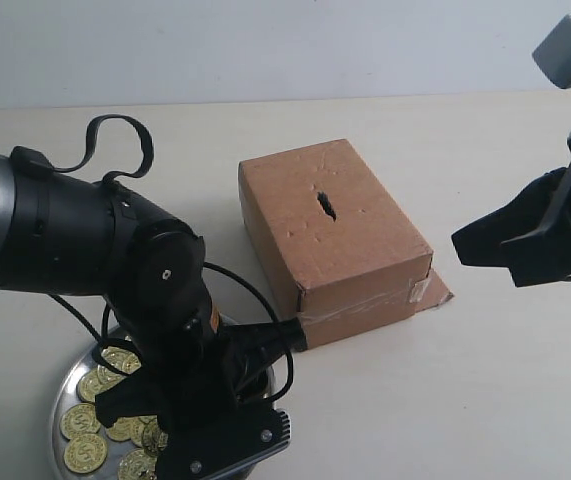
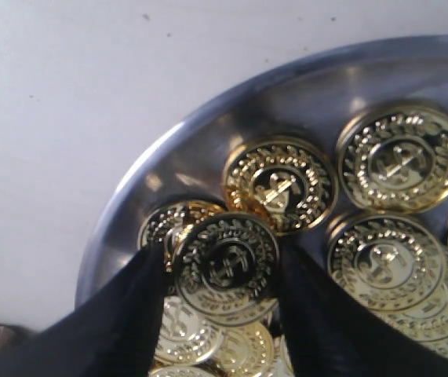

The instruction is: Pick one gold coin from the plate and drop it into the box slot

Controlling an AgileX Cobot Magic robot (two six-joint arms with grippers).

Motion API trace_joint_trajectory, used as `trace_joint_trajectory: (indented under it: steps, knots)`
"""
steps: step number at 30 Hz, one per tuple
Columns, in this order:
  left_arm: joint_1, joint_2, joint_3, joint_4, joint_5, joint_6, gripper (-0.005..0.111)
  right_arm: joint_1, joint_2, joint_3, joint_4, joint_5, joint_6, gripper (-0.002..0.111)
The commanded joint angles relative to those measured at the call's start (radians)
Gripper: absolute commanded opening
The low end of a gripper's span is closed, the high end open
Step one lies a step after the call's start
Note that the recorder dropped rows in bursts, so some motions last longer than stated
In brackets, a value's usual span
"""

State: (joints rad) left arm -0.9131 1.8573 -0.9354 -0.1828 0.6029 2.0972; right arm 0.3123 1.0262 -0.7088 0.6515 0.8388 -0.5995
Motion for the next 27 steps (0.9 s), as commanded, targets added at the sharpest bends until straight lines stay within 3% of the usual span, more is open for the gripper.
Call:
trace_joint_trajectory:
  steps: [1,27]
  knots:
    - [-0.006,-0.009,0.005,-0.005,0.002,-0.003,0.045,0.001,-0.005,0.002,0.001,-0.001,-0.008,0.000]
    - [-0.006,-0.033,0.005,-0.005,0.017,-0.003,0.049,0.001,-0.005,0.002,0.001,-0.001,-0.008,0.000]
